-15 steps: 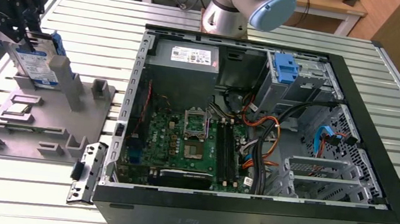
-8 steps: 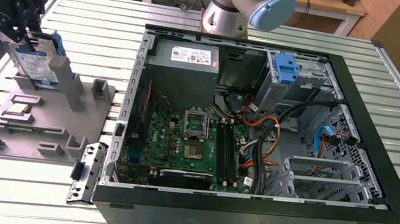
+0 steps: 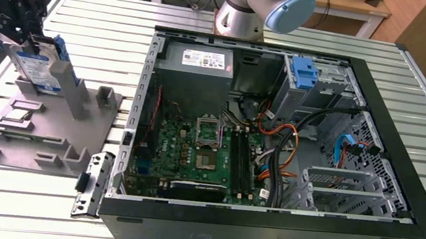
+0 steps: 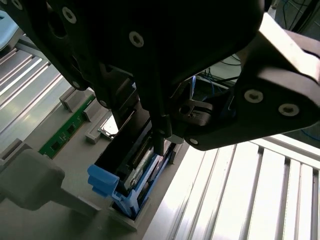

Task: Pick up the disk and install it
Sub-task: 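Pick up the disk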

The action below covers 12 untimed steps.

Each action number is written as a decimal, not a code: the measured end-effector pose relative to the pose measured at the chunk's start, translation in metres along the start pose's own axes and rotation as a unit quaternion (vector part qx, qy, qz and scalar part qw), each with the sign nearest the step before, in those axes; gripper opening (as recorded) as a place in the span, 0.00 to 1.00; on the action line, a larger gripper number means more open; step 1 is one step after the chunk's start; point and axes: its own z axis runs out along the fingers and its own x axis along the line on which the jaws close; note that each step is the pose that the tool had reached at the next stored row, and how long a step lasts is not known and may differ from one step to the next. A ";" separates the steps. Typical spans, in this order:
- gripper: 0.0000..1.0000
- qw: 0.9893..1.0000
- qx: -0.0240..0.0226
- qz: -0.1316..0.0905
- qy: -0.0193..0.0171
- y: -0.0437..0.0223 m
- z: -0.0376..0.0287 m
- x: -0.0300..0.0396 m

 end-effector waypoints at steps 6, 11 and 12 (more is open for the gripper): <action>0.35 1.000 0.000 0.000 0.000 -0.0005 0.0000 0.0000; 0.35 1.000 0.000 0.000 0.000 -0.0009 0.0000 -0.0001; 0.35 1.000 0.000 0.000 0.000 -0.0009 0.0000 -0.0001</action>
